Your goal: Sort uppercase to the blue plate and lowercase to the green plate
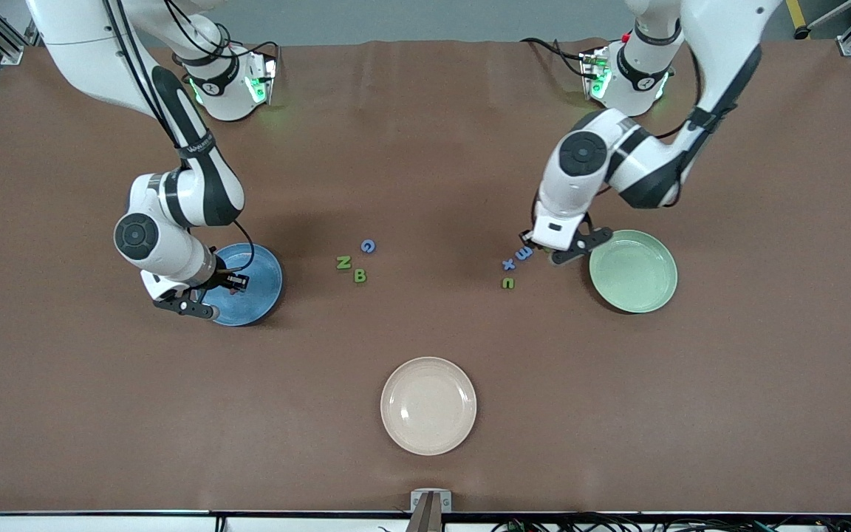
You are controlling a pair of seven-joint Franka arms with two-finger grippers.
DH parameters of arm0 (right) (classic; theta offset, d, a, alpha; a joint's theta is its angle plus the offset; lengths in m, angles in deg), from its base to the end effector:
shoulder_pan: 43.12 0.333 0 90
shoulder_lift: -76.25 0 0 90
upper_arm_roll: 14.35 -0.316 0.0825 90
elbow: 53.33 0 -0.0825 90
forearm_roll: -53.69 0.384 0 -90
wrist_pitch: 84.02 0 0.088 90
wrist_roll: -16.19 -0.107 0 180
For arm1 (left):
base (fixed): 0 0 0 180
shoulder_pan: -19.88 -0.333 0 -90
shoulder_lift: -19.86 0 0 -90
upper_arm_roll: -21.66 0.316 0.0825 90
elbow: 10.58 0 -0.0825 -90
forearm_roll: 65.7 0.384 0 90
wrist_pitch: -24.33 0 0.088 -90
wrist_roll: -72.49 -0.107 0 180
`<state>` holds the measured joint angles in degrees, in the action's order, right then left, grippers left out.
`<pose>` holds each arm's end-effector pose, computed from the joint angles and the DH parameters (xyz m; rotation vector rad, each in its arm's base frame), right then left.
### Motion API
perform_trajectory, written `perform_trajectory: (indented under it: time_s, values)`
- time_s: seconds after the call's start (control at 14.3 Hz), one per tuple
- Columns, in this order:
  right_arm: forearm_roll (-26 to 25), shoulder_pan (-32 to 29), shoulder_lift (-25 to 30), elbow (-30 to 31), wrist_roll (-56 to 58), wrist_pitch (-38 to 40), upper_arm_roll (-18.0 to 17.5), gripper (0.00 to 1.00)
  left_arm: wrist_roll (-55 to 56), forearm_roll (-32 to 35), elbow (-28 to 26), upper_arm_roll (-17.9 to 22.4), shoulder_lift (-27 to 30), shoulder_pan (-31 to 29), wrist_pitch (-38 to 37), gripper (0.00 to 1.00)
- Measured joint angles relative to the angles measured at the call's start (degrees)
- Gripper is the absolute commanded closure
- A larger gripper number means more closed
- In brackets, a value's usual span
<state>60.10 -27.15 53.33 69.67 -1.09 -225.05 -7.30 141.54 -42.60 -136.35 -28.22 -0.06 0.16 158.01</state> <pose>0.5548 0.0864 0.2077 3.1184 -0.3572 -0.1296 0.4755 -0.2678 0.2734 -3.0276 -0.6284 0.0319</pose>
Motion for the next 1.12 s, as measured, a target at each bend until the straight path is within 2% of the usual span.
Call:
perform_trajectory:
  time_s: [0.14, 0.28, 0.49, 0.56, 0.63, 0.7, 0.91, 1.12]
  values:
    - [0.00, 0.00, -0.01, 0.00, 0.00, -0.15, 0.01, 0.70, -7.99, 0.07, -1.10, -2.10, 0.01, -6.27, -0.19, 0.83]
    - [0.00, 0.00, -0.12, 0.03, 0.00, -0.35, 0.00, 0.70, -16.40, 0.54, -2.60, -2.24, -0.01, -10.21, -0.20, 0.83]
    - [0.00, 0.00, -1.07, 0.32, 0.00, -1.11, -0.02, 0.69, -23.90, 6.38, -4.57, -2.31, -0.46, -15.20, 0.12, 0.83]
    - [0.00, 0.01, -1.60, 0.39, 0.00, -1.34, -0.03, 0.53, -25.38, 8.73, -5.02, -2.33, -1.11, -16.82, 0.74, 0.83]
    - [0.00, 0.01, -2.06, 0.40, 0.00, -1.55, -0.05, 0.12, -26.62, 10.68, -5.36, -2.34, -2.02, -18.28, 1.63, 0.83]
    - [0.00, 0.02, -2.34, 0.40, 0.00, -1.60, -0.07, 0.00, -27.68, 12.19, -5.61, -2.35, -3.14, -19.56, 2.49, 0.83]
    - [0.01, 0.03, -2.27, -0.58, -0.08, -0.03, -0.16, 0.00, -28.71, 14.83, -6.34, -2.35, -5.87, -20.96, 4.33, 0.82]
    - [0.16, 1.40, -1.21, -6.89, -5.18, 11.00, -0.65, 0.00, -28.71, 16.36, -7.12, -2.35, -7.62, -21.52, 4.72, 0.81]
